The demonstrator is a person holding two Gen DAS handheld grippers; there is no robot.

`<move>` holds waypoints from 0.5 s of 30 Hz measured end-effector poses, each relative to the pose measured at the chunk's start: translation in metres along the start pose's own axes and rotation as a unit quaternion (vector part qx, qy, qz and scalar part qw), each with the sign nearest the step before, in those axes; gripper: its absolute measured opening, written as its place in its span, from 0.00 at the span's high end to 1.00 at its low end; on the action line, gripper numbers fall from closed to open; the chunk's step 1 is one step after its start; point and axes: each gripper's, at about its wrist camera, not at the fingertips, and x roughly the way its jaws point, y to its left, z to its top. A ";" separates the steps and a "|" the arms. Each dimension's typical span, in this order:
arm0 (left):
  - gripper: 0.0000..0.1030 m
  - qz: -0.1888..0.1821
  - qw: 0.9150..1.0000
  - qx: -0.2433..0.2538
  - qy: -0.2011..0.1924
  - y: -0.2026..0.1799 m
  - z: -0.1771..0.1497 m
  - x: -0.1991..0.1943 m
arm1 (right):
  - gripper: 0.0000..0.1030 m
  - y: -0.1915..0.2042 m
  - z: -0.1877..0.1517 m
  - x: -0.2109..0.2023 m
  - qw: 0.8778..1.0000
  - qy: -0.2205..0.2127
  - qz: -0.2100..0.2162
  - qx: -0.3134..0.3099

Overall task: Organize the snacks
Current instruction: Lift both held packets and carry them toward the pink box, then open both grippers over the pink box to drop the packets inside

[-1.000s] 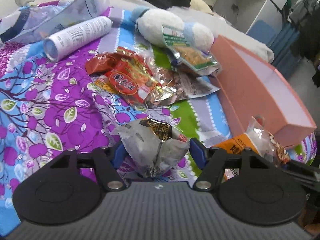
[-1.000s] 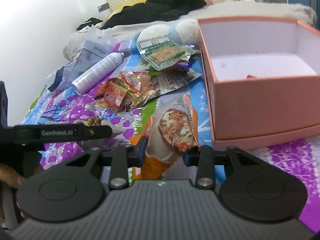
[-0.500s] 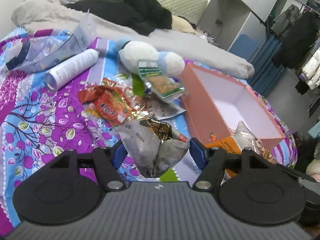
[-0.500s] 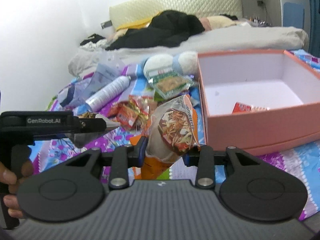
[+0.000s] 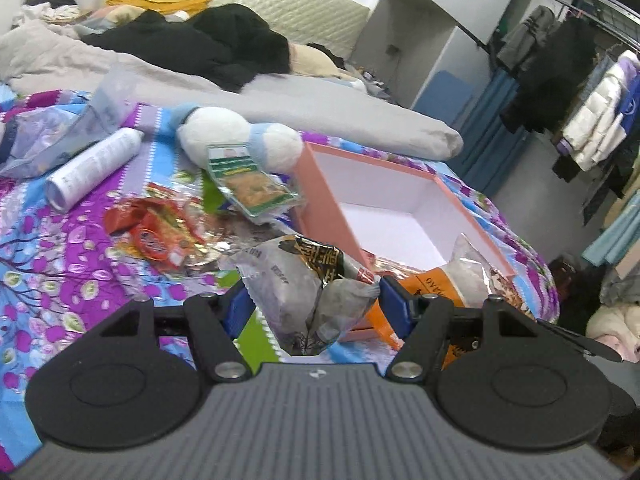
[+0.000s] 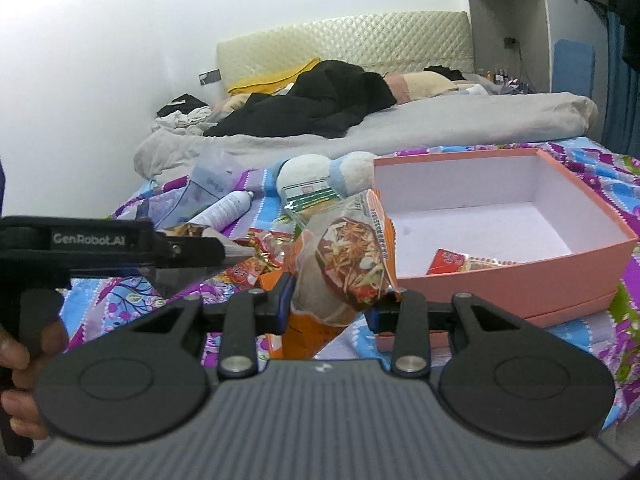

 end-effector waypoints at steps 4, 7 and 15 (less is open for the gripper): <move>0.31 -0.016 1.000 0.010 0.011 -0.016 0.004 0.015 | 0.63 -0.014 0.002 -0.004 1.000 -0.004 -0.014 0.011; 0.31 -0.024 0.999 0.023 0.016 -0.028 0.012 0.028 | 0.63 -0.024 0.008 -0.003 1.000 -0.009 -0.027 0.011; 0.31 -0.038 0.998 0.048 0.015 -0.057 0.042 0.069 | 0.63 -0.059 0.030 0.004 0.997 -0.035 -0.066 0.013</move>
